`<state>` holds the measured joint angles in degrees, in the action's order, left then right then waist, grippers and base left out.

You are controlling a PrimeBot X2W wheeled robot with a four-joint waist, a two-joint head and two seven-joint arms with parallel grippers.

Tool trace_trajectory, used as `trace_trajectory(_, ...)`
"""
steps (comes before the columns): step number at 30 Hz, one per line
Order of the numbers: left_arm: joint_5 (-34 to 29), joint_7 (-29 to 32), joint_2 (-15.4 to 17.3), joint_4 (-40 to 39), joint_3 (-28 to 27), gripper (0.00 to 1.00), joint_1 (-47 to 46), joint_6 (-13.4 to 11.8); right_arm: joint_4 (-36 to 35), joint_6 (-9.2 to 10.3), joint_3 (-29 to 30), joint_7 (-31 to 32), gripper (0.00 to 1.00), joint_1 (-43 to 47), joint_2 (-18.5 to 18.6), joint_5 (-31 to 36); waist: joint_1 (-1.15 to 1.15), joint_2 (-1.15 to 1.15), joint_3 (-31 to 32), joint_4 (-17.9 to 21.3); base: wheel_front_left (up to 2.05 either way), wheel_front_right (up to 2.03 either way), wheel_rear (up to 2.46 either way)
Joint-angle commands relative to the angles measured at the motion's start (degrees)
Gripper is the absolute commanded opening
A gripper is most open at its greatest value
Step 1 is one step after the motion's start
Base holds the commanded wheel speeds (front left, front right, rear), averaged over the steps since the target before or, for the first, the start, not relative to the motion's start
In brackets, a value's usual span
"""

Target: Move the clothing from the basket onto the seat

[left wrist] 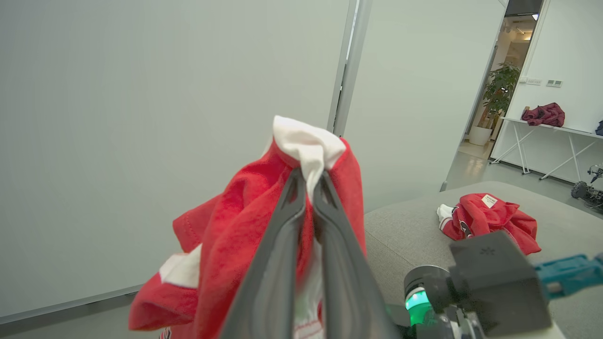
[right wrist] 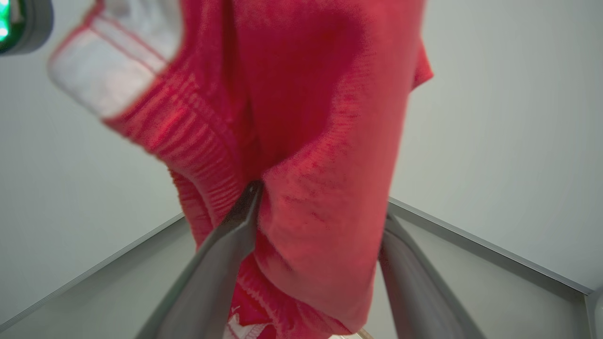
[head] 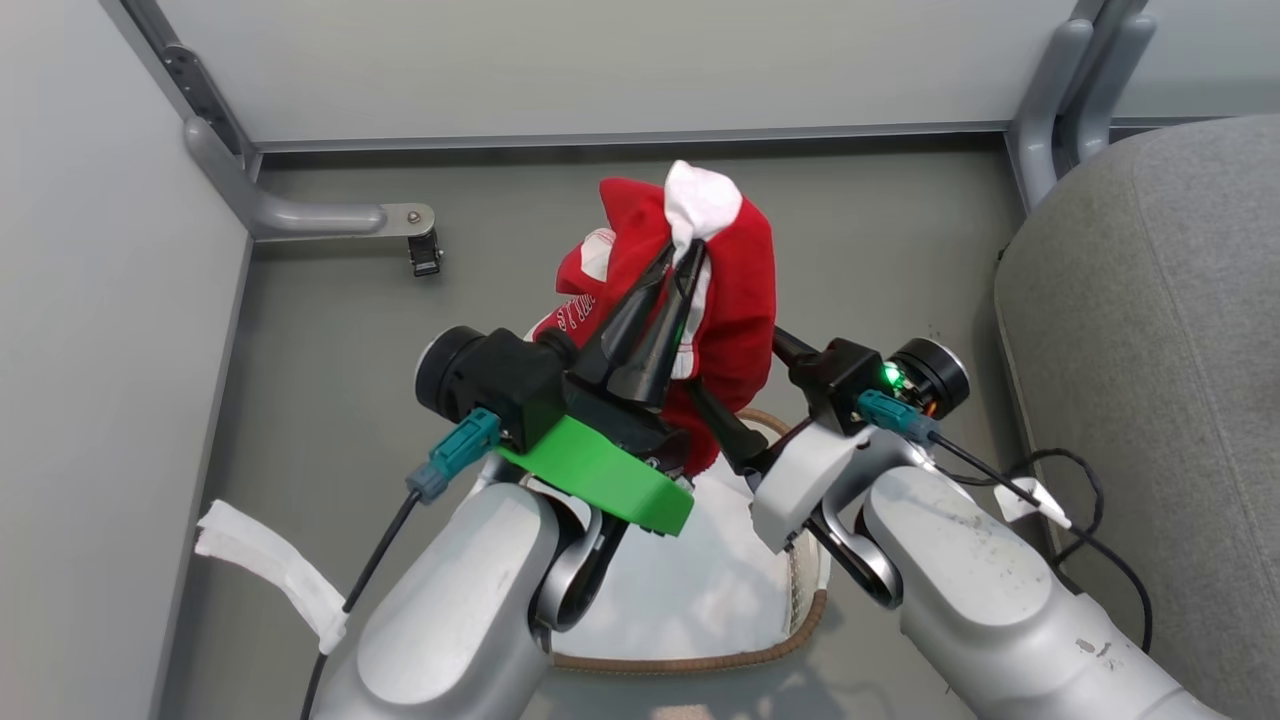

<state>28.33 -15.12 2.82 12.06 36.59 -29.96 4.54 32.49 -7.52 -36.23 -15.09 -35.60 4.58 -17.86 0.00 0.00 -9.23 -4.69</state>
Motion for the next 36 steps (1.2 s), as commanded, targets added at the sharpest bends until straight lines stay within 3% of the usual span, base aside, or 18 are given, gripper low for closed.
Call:
trace_trajectory(1,0.4,0.0,0.2,-0.2,0.3,0.0,-0.4,0.2,1.0,0.07,-0.8,-0.1,1.0,-1.0,0.0,-0.7,0.0,0.0,0.1,-0.6,0.0,0.0,0.0)
trace_trajectory(2,0.6,0.0,0.2,-0.2,0.7,0.0,-0.4,0.3,1.7,0.06,-1.5,-0.1,1.0,-1.3,0.0,-1.1,0.0,0.0,0.1,-0.8,0.0,0.0,0.0)
trace_trajectory(3,1.0,0.0,0.2,0.0,1.1,0.0,-0.3,0.3,2.3,0.06,-2.2,-0.1,0.81,-1.7,0.0,-1.5,0.0,0.0,0.2,-1.0,0.0,0.0,0.0)
trace_trajectory(4,1.0,0.0,0.2,0.2,1.3,0.0,-0.2,0.3,2.6,0.06,-2.4,-0.1,0.34,-2.1,0.0,-2.1,0.0,0.0,0.2,-1.2,0.0,0.0,0.0)
trace_trajectory(5,1.1,0.0,0.2,0.4,1.4,0.0,-0.3,0.3,3.4,0.06,-2.9,-0.1,0.0,-2.0,-0.1,-3.1,0.0,0.0,0.2,-1.4,0.0,0.0,0.0)
trace_trajectory(13,0.9,0.0,0.2,2.9,0.9,0.0,0.8,-0.1,2.2,0.06,-2.8,-0.1,0.0,-1.0,1.2,-6.6,0.0,0.0,-0.2,-0.4,0.0,0.0,0.0)
trace_trajectory(14,0.8,0.0,0.2,3.2,0.8,0.12,0.9,0.0,1.7,0.06,-2.1,-0.1,0.0,-0.8,1.2,-6.5,0.0,0.0,-0.3,0.0,0.0,0.0,0.0)
trace_trajectory(16,0.1,0.0,0.2,3.7,0.3,0.58,1.0,0.2,0.5,0.06,-0.3,-0.1,0.0,0.0,1.2,-6.3,0.0,0.0,-0.7,1.2,0.0,0.0,0.0)
trace_trajectory(17,-0.2,0.0,0.2,3.8,-0.2,0.98,1.1,0.3,-0.1,0.06,0.9,-0.1,0.0,0.5,1.2,-6.2,0.0,0.0,-0.9,2.0,0.0,0.0,0.0)
trace_trajectory(24,-4.7,0.0,0.2,5.0,-2.9,1.0,2.1,1.1,-4.8,0.06,6.5,-0.1,0.0,3.5,0.7,-4.7,0.0,0.0,-2.1,9.7,0.0,0.0,0.0)
trace_trajectory(36,-10.2,0.0,0.9,7.9,-4.9,1.0,4.8,2.9,-10.6,0.06,13.4,-0.1,0.0,8.4,-0.8,-3.8,0.0,0.0,-3.5,26.4,0.0,0.0,0.0)
